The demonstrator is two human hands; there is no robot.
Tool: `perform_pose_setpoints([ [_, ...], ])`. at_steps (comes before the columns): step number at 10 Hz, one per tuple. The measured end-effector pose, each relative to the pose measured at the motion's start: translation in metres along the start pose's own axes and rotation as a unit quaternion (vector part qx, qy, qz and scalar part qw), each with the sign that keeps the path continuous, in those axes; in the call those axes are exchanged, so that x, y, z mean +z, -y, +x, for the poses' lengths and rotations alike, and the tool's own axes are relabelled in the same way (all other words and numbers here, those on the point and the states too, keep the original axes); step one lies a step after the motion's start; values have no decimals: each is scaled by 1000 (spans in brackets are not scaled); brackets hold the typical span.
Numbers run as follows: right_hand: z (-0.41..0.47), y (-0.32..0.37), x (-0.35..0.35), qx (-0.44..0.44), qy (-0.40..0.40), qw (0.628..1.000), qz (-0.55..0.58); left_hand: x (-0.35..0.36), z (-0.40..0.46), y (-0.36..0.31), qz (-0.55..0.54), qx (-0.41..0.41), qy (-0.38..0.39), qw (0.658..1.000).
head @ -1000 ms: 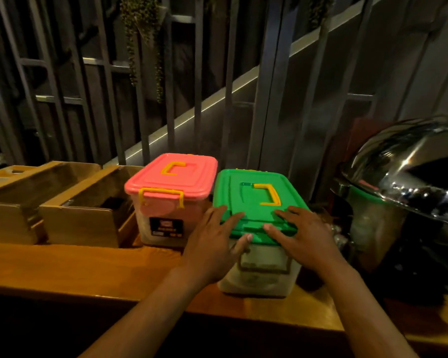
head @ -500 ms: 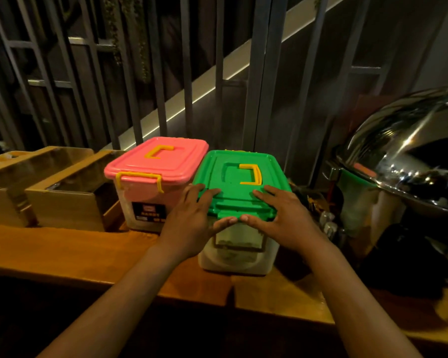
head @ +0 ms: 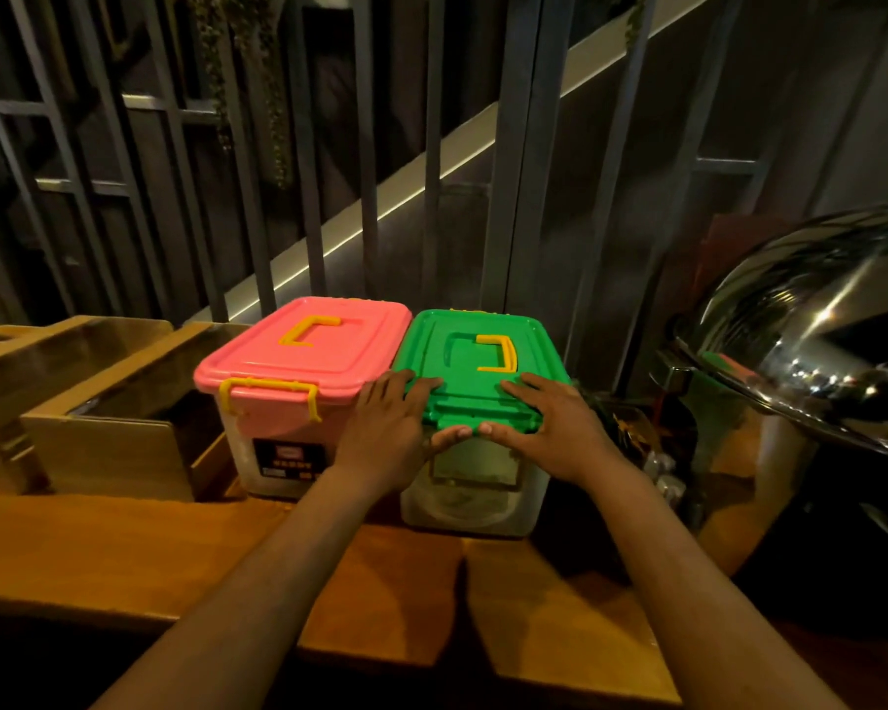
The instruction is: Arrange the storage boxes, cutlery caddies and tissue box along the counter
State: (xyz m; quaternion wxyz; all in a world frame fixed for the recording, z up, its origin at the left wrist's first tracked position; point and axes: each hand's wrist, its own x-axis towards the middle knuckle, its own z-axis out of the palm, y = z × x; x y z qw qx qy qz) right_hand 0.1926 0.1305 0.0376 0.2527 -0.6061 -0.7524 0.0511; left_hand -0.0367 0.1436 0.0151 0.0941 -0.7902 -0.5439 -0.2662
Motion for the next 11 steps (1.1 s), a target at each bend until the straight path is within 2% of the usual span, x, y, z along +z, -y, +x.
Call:
perform_pose_setpoints([
  [2, 20, -8, 3, -1, -19, 1000, -4, 10, 20, 4, 25, 10, -7, 1000],
  [6, 34, -10, 8, 0, -4, 1000, -2, 15, 30, 10, 56, 12, 3, 998],
  [8, 37, -10, 9, 13, -5, 998, -68, 12, 35, 7, 78, 7, 19, 997],
  [9, 26, -3, 13, 40, 7, 996, -83, 5, 30, -4, 98, -24, 51, 994],
  [10, 12, -3, 10, 38, 1, 994, -98, 1, 22, -19, 104, -31, 61, 992],
  [11, -12, 0, -6, 32, -57, 990, -129, -4, 4, -45, 77, -14, 45, 996],
])
